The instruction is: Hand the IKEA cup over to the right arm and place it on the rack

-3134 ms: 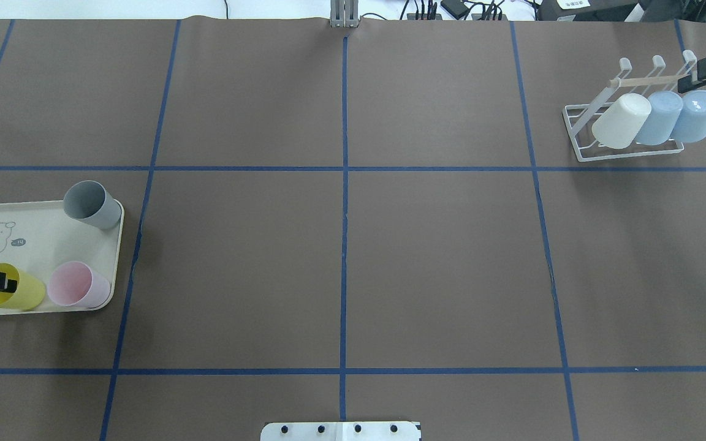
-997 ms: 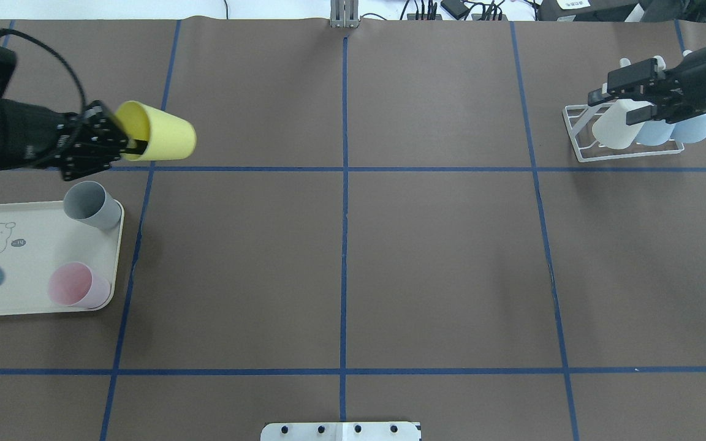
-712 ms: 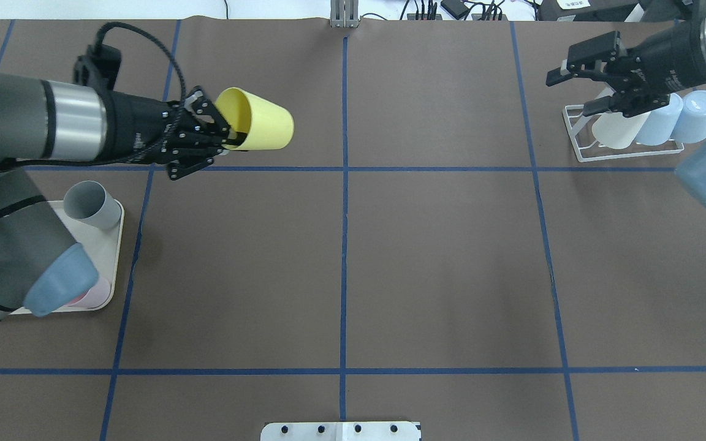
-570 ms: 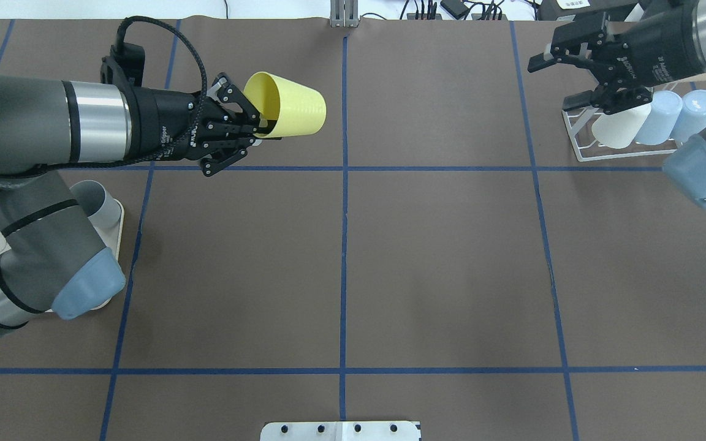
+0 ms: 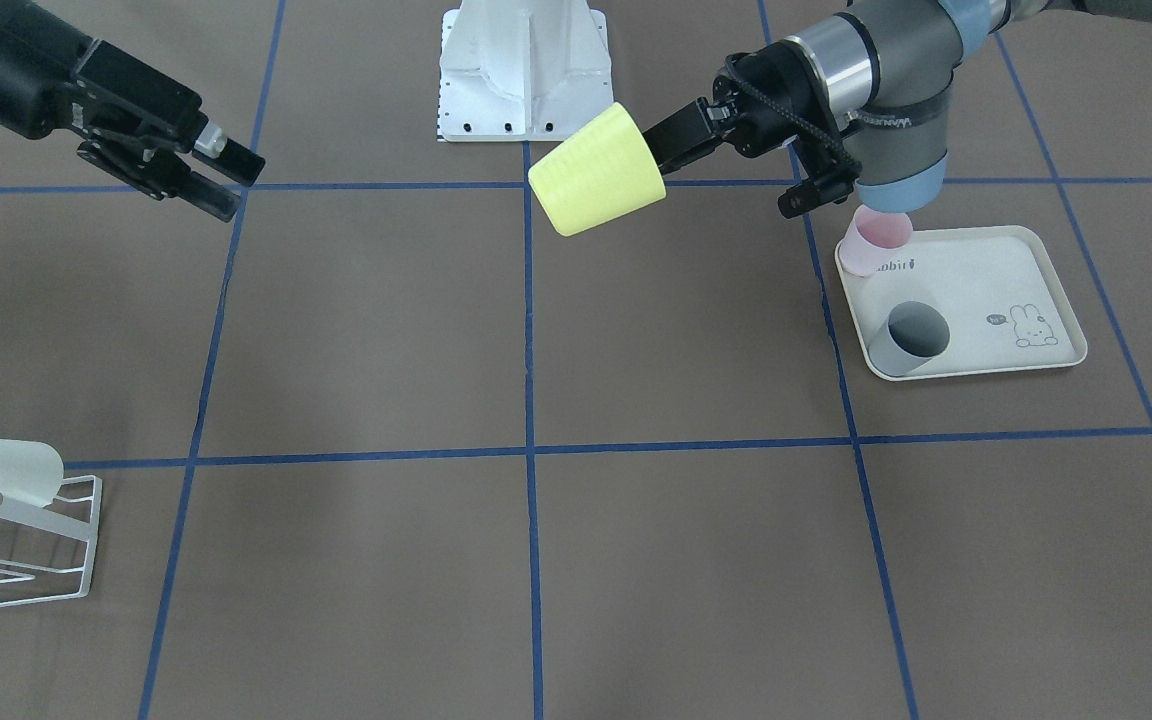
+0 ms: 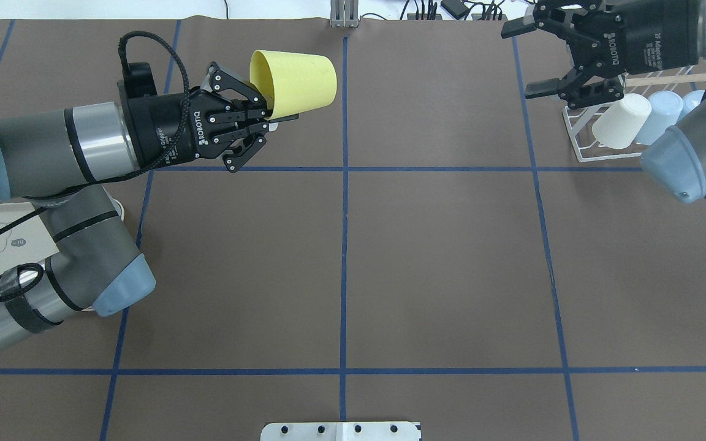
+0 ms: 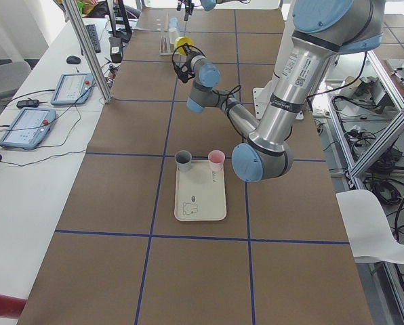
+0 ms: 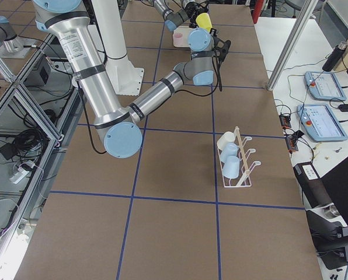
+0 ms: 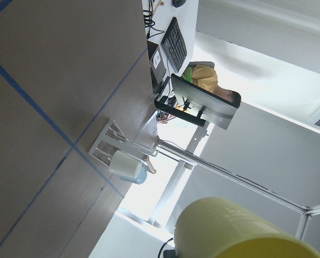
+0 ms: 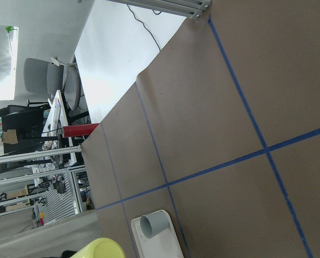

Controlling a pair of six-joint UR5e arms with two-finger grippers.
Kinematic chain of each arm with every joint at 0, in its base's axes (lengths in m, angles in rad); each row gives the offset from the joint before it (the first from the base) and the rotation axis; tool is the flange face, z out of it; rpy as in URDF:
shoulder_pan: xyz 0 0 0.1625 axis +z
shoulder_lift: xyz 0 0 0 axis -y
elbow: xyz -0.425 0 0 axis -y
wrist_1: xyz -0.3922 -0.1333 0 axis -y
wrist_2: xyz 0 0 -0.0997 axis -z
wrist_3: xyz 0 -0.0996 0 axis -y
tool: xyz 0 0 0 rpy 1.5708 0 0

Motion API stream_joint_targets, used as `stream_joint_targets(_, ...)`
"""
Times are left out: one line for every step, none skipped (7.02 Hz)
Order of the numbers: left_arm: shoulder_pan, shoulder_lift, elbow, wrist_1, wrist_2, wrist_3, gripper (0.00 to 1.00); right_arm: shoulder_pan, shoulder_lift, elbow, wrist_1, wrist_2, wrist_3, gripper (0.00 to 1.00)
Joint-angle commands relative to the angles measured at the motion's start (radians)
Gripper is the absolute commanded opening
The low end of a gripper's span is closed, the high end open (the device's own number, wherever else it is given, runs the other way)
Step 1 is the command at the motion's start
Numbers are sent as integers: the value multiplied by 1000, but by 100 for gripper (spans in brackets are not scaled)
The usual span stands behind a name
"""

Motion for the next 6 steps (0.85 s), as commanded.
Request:
stream_joint_targets(4,-10,19,-110,27,-81,0,-153,23,-2,240,-266,216,97)
stream_joint_targets(4,-54,42,-112,31,-90,0,-194,26,1,268,-288,214,96)
stream_joint_targets(5,-88,53,-112,31,-119,0,-209,37,1,271,-300,217,98)
stream_joint_targets(5,-103,53,-113,31,-153,0,-220,49,5,271,-323,220,98)
stream_joint_targets(13,-113,53,-115,33,-156,0,-235,57,5,271,-349,219,98)
stream_joint_targets(14,-125,53,-115,31,-159,0,-249,63,5,271,-371,219,98)
